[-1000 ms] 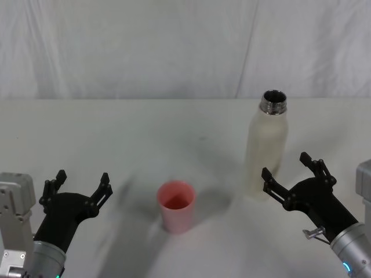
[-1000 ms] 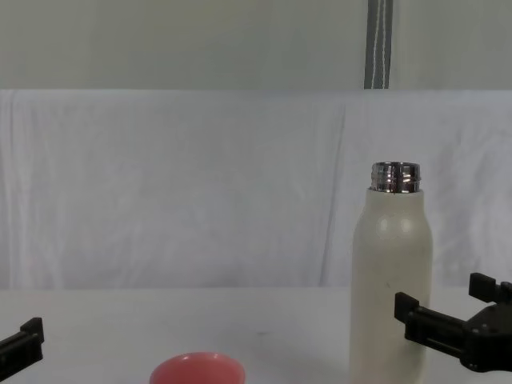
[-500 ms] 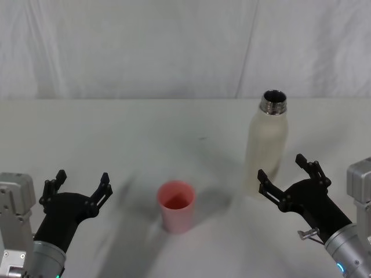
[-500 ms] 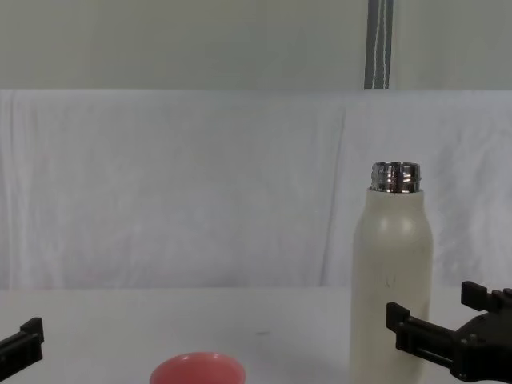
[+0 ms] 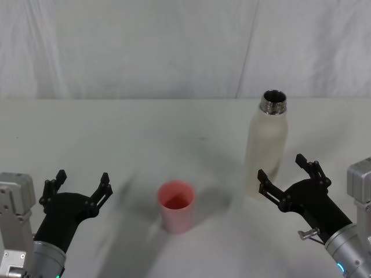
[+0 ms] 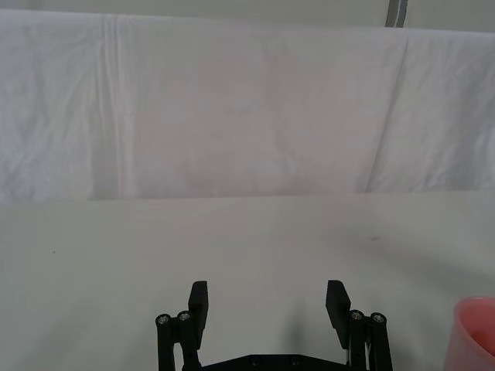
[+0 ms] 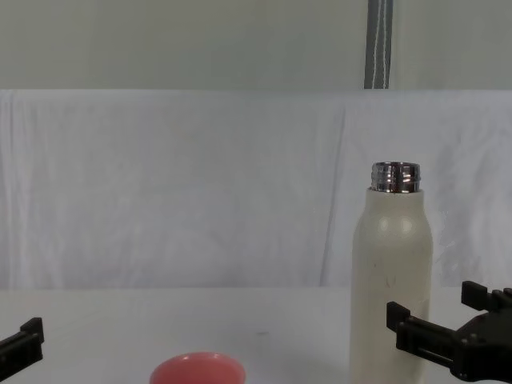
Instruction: Grasp the thermos with one hand and pour water into the cup lid.
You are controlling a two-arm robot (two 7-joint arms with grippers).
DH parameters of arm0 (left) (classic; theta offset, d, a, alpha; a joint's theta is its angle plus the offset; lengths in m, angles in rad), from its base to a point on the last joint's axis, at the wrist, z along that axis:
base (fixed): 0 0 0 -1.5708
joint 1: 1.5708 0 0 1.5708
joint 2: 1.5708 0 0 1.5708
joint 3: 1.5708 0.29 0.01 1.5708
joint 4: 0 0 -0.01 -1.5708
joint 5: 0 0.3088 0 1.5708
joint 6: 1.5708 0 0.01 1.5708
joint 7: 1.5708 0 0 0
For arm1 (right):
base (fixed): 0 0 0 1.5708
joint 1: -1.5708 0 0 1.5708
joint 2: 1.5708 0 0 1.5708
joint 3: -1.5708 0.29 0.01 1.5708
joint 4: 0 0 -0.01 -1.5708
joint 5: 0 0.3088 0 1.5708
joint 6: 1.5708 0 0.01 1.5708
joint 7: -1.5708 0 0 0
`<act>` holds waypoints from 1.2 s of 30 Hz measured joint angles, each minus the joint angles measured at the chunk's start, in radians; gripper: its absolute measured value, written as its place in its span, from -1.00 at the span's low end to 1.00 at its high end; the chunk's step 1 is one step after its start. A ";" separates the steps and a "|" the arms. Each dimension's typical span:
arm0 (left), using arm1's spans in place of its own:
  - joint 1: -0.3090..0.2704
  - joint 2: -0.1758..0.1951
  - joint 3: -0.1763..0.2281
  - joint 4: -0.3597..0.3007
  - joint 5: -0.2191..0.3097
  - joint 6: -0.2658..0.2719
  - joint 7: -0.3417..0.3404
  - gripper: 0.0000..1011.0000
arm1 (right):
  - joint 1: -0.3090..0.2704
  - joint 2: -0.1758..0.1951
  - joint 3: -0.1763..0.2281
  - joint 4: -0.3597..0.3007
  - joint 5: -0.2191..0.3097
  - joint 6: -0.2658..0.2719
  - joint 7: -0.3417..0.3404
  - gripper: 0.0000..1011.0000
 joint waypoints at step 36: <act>0.000 0.000 0.000 0.000 0.000 0.000 0.000 0.98 | 0.000 0.001 0.000 -0.002 0.001 0.000 0.001 0.98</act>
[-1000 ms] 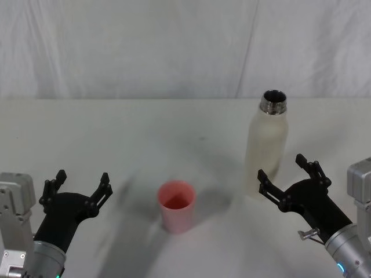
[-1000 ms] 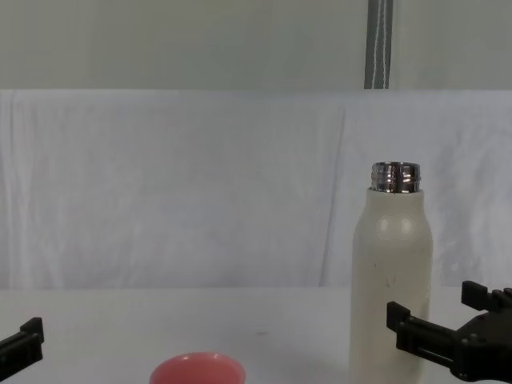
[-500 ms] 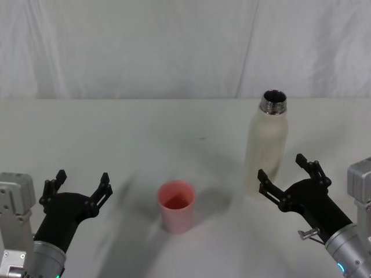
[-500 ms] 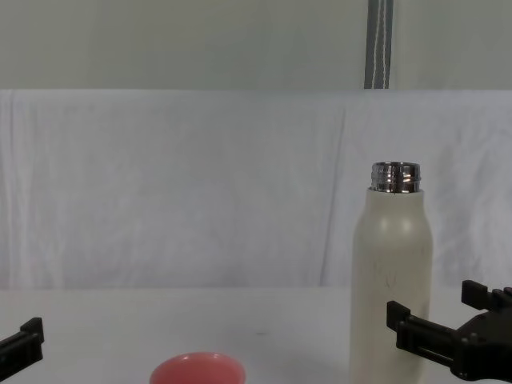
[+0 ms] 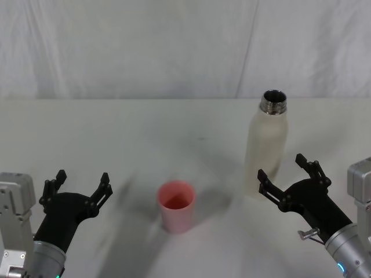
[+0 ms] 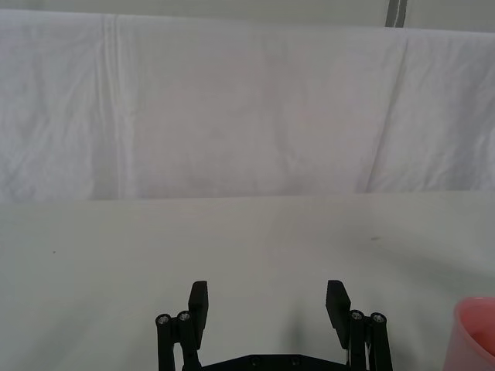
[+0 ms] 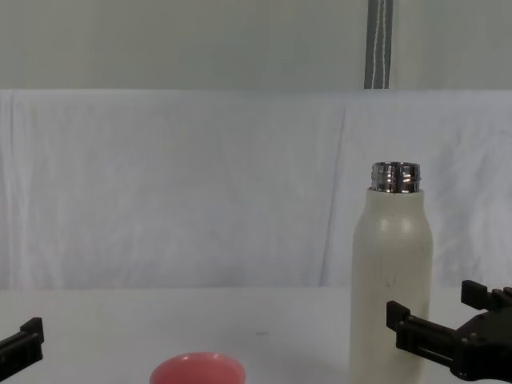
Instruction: Grasp the thermos with one hand and pour water into the cup lid.
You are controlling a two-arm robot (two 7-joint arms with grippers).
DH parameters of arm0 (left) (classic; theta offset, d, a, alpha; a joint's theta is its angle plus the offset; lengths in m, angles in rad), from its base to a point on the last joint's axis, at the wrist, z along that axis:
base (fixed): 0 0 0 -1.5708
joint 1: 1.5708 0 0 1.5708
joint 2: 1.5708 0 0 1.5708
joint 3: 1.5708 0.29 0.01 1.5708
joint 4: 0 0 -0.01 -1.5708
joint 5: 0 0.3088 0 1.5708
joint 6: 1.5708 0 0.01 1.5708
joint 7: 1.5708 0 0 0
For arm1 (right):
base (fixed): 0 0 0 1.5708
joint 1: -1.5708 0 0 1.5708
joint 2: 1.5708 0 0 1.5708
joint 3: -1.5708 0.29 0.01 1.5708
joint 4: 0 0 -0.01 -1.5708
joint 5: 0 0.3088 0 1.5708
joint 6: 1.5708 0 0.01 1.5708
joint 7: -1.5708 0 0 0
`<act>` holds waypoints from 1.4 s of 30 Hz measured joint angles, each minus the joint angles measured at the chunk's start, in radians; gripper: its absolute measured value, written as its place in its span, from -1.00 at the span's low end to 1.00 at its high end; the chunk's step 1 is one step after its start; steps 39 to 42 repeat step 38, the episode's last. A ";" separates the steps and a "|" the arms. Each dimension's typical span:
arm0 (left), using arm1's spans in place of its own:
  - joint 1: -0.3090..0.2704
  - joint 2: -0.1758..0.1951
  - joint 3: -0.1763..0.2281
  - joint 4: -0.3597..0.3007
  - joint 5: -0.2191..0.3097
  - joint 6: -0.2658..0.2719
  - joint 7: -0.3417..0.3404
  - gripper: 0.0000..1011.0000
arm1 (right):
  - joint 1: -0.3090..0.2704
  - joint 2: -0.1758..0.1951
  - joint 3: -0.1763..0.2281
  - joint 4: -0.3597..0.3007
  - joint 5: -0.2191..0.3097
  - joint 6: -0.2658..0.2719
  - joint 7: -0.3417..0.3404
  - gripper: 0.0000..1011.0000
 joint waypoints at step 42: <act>0.000 0.000 0.000 0.000 0.000 0.000 0.000 0.98 | 0.000 0.000 0.000 0.000 0.000 0.000 0.000 0.98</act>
